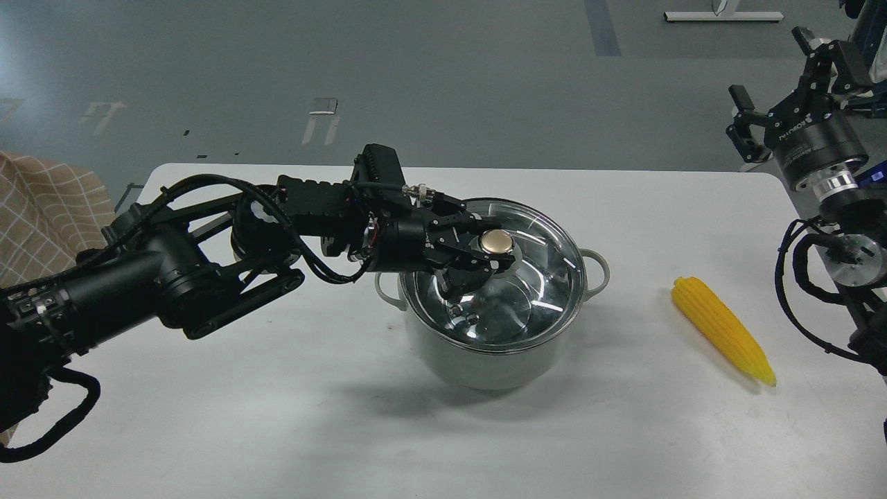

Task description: Open pot and put corn in

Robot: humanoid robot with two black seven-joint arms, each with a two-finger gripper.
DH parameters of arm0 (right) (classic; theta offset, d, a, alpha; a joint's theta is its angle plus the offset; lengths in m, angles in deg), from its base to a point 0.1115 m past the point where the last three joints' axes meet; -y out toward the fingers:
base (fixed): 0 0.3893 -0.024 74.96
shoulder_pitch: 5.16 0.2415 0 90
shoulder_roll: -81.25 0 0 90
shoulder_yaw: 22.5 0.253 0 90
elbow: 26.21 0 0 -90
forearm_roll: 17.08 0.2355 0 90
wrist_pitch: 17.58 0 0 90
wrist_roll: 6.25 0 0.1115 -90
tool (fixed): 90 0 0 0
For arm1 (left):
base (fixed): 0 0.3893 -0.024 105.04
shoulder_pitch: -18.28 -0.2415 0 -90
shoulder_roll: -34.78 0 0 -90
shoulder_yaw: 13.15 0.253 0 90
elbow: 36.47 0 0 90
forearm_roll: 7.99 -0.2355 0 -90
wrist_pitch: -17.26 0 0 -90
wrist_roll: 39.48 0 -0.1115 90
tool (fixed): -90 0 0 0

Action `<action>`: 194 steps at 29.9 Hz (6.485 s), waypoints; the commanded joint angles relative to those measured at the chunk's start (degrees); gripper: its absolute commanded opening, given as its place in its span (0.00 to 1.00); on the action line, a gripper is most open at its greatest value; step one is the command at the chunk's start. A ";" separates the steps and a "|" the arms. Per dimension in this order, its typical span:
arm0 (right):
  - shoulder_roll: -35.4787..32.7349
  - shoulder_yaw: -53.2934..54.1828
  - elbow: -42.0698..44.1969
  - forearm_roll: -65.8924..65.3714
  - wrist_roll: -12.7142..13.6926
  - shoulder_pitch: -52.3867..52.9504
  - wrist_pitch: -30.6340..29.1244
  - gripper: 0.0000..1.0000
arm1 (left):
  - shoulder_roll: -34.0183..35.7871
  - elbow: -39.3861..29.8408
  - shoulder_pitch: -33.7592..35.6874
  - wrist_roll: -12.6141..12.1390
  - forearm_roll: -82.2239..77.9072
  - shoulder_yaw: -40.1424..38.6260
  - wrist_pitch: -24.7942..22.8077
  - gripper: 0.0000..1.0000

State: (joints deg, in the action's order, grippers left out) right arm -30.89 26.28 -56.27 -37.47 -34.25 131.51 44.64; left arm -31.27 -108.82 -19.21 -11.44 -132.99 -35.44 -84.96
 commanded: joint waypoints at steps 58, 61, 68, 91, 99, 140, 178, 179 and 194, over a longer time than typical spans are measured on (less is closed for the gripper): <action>0.17 0.00 0.01 0.00 0.00 -2.11 0.00 1.00 | 27.21 18.20 -35.28 -0.04 24.80 -1.08 40.22 0.26; 0.17 0.00 0.01 0.00 0.00 -2.11 0.00 1.00 | 25.80 20.40 -35.28 -0.04 24.63 -1.08 40.22 0.27; 0.26 0.00 0.01 0.00 0.00 -2.29 0.00 1.00 | 25.36 20.93 -35.28 -0.04 24.54 -1.08 40.22 0.45; -6.06 -8.76 -2.44 -12.61 0.00 2.71 -0.17 1.00 | 29.40 12.15 -15.10 -0.04 56.99 -3.63 25.19 0.73; -18.45 -19.67 -16.05 -33.43 0.00 6.50 -0.17 1.00 | 25.63 12.06 1.10 -0.04 93.66 -4.77 -2.17 0.81; -16.62 -34.54 -18.80 -92.19 0.00 -0.35 3.78 0.14 | 20.70 10.47 3.04 -0.04 101.09 -11.28 -13.27 0.96; 5.61 -43.24 -29.27 -87.71 0.00 27.95 -0.22 0.08 | 18.85 10.47 3.04 -0.04 101.09 -11.28 -12.83 0.97; 6.31 -43.33 -28.74 -87.71 0.00 27.86 -0.22 0.09 | 18.85 10.47 3.04 -0.04 101.09 -11.28 -12.83 0.96; 11.07 -48.43 -24.34 -87.71 0.00 26.90 -0.22 0.34 | 18.85 10.47 2.96 -0.04 101.18 -11.28 -12.74 0.97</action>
State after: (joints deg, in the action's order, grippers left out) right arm -19.88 -21.73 -80.64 -125.18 -34.24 158.67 44.41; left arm -12.42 -98.34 -16.19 -11.47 -31.81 -46.72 -97.78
